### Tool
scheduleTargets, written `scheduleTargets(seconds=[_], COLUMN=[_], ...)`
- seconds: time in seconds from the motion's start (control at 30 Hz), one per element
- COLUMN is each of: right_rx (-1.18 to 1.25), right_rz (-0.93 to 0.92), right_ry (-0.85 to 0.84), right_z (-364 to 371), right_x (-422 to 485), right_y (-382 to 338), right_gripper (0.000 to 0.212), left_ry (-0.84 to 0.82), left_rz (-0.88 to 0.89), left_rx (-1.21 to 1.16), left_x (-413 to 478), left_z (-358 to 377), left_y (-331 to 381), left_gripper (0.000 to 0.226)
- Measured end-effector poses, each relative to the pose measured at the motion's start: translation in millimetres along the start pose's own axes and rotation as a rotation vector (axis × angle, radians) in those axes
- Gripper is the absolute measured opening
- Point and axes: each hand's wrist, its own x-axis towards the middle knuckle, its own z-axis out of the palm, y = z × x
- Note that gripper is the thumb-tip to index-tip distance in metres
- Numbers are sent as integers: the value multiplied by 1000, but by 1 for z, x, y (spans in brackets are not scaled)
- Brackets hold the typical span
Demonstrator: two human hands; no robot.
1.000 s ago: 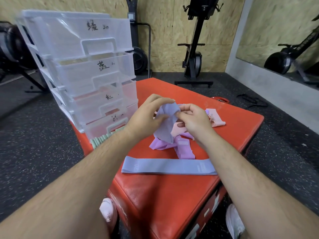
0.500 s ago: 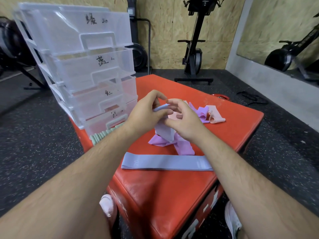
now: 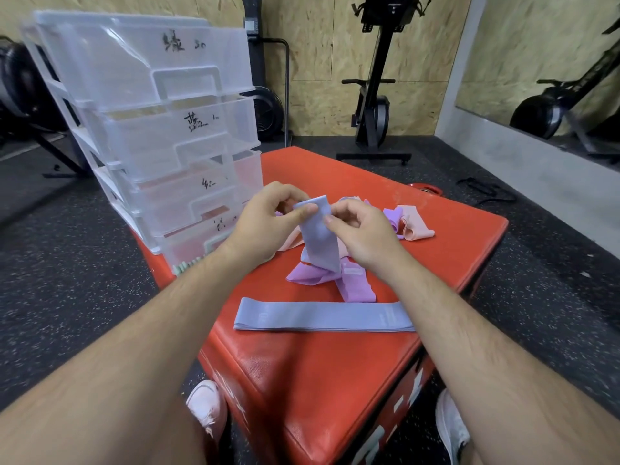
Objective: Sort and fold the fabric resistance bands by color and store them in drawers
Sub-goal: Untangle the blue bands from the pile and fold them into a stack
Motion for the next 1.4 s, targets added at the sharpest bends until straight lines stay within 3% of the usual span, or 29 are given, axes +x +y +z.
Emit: scheduleTargets(seconds=[0.1,0.23,0.3,0.37,0.5,0.6,0.67,0.73,0.8,0.97,1.1,1.3,1.4], right_rx=[-64,-112,-118,-104,-132,-165,-169,-227,-272,-462,-550,-610,-542], right_rz=[-60,-132,-172,-186,-174,-135,-100,-97,-87,-41,23,120,204], right_ry=[61,89,26,10,41,-137,-225,-202,-182,-243,-277,-228,-200], right_z=[2,7,10,13,14,15,19,21,21,7,-15,-72,-98], right_x=[-4,-7,-9,-10,-9,-5,-4,-1,3,2,-1,-8,-16], right_y=[-2,-6,-6,-6,-9,-11,-8,-2,3,6,13,24,32], right_gripper=[6,7,6,6,15,35,31,15,2,33,17,15,7], left_ry=[33,17,24,3,-71,-98,-72,-17,56,285,407,424,322], left_rz=[-35,-127,-135,-114,59,136,148,134,103,15,-84,-320,-498], left_rx=[-18,-148,-89,-15,149,210,178,117,36,-174,-260,-252,-176], left_x=[0,-6,-6,-5,-8,-8,-8,-9,-9,-6,-5,-11,-21], left_z=[0,2,2,0,-8,-12,-13,-14,-17,-31,-43,-53,-60], left_y=[5,17,14,9,4,2,3,5,5,3,-4,-25,-43], left_gripper=[10,47,37,9,32,21,10,6,5,12,11,6,8])
